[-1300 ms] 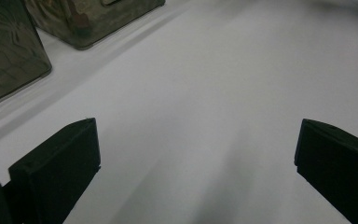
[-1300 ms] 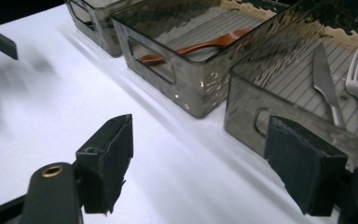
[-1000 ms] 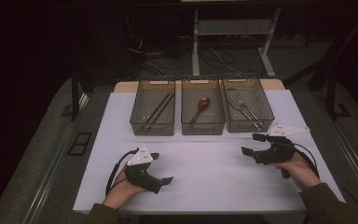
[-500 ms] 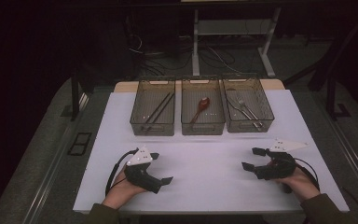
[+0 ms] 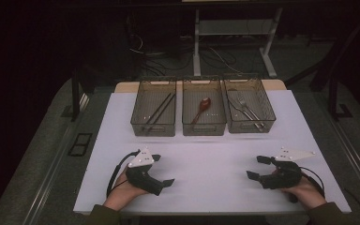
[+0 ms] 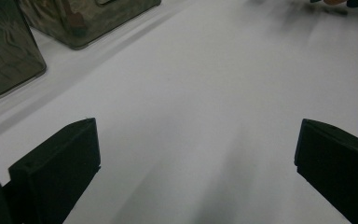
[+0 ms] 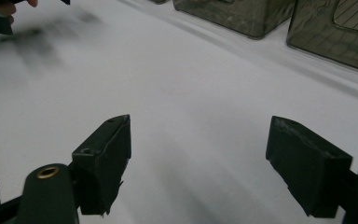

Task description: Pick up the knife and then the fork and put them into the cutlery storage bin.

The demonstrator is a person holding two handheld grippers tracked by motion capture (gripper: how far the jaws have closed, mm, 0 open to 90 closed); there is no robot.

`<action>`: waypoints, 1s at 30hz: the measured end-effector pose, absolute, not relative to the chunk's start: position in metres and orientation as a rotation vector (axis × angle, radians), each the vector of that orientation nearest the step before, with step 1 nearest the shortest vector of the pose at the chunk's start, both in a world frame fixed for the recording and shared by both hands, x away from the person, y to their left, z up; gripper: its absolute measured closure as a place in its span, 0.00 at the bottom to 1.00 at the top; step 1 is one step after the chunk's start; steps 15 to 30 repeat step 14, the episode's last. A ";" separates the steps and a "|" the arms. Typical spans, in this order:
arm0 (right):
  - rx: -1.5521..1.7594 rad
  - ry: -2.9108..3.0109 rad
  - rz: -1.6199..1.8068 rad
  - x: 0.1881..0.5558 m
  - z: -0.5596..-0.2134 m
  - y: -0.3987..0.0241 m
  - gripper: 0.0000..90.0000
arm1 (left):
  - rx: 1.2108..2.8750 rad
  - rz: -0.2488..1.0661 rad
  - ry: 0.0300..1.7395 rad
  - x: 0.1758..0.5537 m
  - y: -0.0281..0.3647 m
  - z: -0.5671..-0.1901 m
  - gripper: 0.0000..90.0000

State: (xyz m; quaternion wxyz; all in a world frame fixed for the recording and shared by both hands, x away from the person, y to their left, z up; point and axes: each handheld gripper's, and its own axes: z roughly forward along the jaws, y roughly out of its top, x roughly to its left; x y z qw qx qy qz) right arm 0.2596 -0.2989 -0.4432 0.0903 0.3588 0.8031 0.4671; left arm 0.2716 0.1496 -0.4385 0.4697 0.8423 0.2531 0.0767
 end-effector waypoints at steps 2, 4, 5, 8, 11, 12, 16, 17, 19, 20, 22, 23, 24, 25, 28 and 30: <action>1.065 2.394 1.383 0.260 -0.444 -0.299 0.24 | 2.067 0.189 0.619 0.272 0.150 -0.439 0.00; 1.064 2.394 1.381 0.260 -0.444 -0.299 0.24 | 2.066 0.189 0.620 0.272 0.150 -0.438 0.00; 1.066 2.394 1.382 0.260 -0.444 -0.299 0.24 | 2.067 0.190 0.620 0.272 0.150 -0.438 0.00; 1.064 2.390 1.388 0.260 -0.444 -0.299 0.24 | 2.067 0.189 0.621 0.271 0.150 -0.439 0.00; 1.061 2.388 1.390 0.260 -0.443 -0.299 0.23 | 2.069 0.190 0.620 0.272 0.149 -0.439 0.00; 1.057 2.388 1.391 0.260 -0.443 -0.299 0.23 | 2.071 0.188 0.618 0.272 0.149 -0.439 0.00; 1.052 2.388 1.394 0.260 -0.443 -0.299 0.23 | 2.073 0.188 0.617 0.272 0.149 -0.439 0.00; 1.052 2.388 1.394 0.260 -0.443 -0.299 0.23 | 2.073 0.188 0.617 0.272 0.149 -0.439 0.00; 1.052 2.388 1.394 0.260 -0.443 -0.299 0.23 | 2.073 0.188 0.617 0.272 0.149 -0.439 0.00; 1.052 2.388 1.394 0.260 -0.443 -0.299 0.23 | 2.073 0.188 0.617 0.272 0.149 -0.439 0.00; 1.052 2.388 1.394 0.260 -0.443 -0.299 0.23 | 2.073 0.188 0.617 0.272 0.149 -0.439 0.00; 1.052 2.388 1.394 0.260 -0.443 -0.299 0.23 | 2.073 0.188 0.617 0.272 0.149 -0.439 0.00; 1.052 2.388 1.394 0.260 -0.443 -0.299 0.23 | 2.073 0.188 0.617 0.272 0.149 -0.439 0.00; 1.052 2.388 1.394 0.260 -0.443 -0.299 0.23 | 2.073 0.188 0.617 0.272 0.149 -0.439 0.00; 1.052 2.388 1.394 0.260 -0.443 -0.299 0.23 | 2.073 0.188 0.617 0.272 0.149 -0.439 0.00; 1.052 2.388 1.394 0.260 -0.443 -0.299 0.23 | 2.073 0.188 0.617 0.272 0.149 -0.439 0.00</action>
